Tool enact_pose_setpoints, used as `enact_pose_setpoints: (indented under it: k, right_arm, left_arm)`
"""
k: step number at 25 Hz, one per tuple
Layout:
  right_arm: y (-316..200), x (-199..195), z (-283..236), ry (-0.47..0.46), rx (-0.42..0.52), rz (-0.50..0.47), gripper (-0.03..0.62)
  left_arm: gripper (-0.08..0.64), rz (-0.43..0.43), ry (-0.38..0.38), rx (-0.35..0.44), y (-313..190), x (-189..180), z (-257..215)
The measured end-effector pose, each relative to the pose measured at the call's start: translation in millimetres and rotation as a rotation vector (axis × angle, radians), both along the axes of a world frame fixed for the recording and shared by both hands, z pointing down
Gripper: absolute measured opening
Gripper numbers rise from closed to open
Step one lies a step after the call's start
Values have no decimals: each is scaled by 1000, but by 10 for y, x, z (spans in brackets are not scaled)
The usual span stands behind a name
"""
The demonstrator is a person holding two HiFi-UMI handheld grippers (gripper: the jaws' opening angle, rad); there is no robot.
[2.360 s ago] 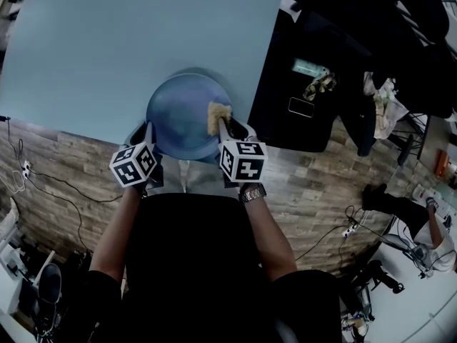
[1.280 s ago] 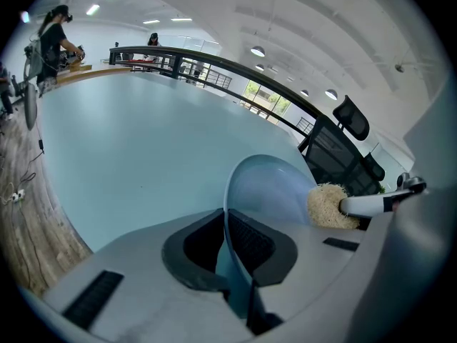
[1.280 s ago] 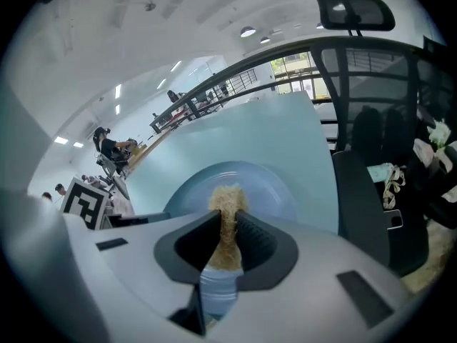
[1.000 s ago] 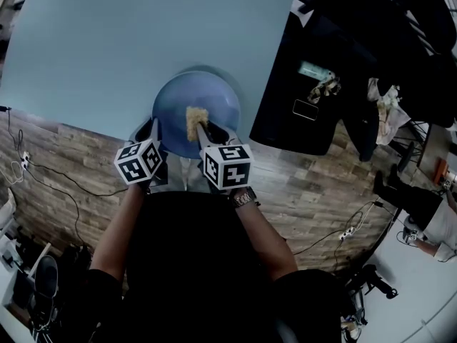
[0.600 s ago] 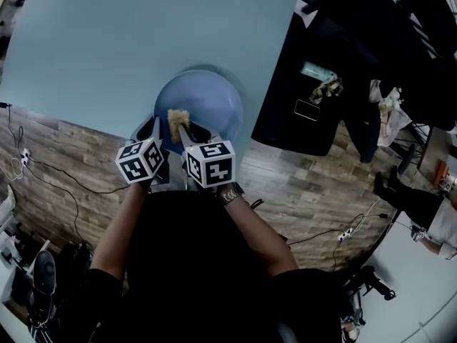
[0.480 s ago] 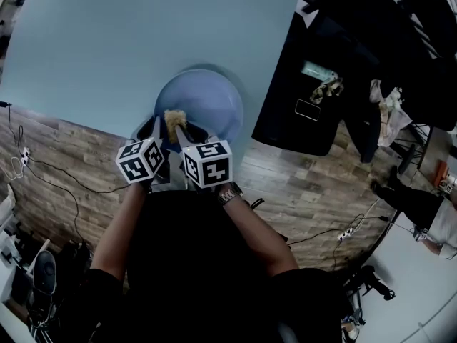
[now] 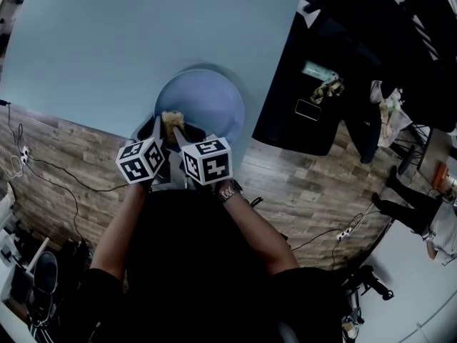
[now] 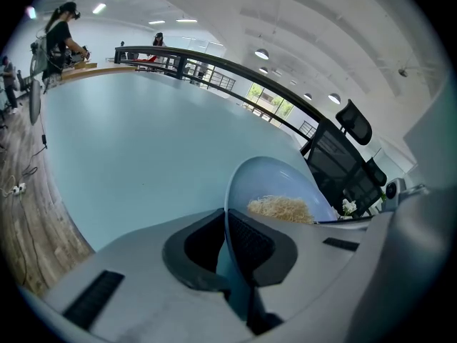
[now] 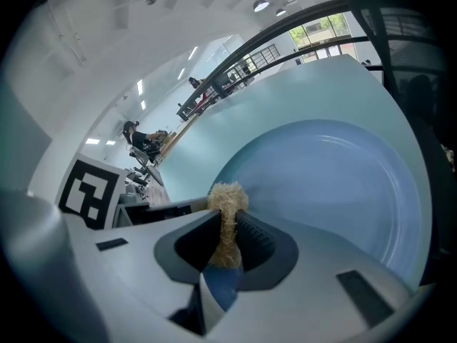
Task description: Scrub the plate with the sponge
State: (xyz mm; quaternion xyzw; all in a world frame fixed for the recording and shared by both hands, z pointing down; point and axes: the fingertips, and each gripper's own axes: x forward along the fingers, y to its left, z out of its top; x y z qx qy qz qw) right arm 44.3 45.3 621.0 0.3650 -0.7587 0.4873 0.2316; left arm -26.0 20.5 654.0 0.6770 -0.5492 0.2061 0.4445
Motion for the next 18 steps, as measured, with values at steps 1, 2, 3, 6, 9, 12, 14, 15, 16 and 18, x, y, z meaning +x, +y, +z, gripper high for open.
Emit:
enact_pose_setpoints:
  k: [1, 2, 3, 6, 9, 12, 14, 15, 16, 18]
  right_arm:
    - [6, 2, 0, -2, -2, -4, 66]
    - [15, 2, 1, -3, -5, -9, 66]
    - [29, 2, 3, -3, -7, -13, 66]
    - [78, 14, 9, 3, -4, -32, 66]
    - [118, 56, 14, 10, 2, -52, 66]
    - [169, 114, 19, 14, 1, -68, 66]
    - [195, 149, 27, 18, 1, -75, 66]
    - [208, 159, 27, 19, 1, -78, 66]
    - [223, 165, 22, 21, 2, -80, 66]
    - [245, 175, 6, 24, 3, -81, 66]
  left_arm:
    - [6, -1, 0, 0, -1, -4, -3]
    - [6, -2, 0, 1, -2, -10, -4]
    - [6, -1, 0, 1, -1, -14, -3]
    - [6, 1, -2, -1, 0, -12, 4]
    - [6, -1, -2, -3, -3, 5, 11]
    - [6, -5, -3, -3, 4, 15, 13]
    - [6, -9, -3, -4, 3, 12, 23]
    - [6, -12, -2, -4, 4, 3, 24]
    - [6, -15, -2, -3, 6, -11, 20]
    - [6, -17, -4, -3, 7, -40, 7]
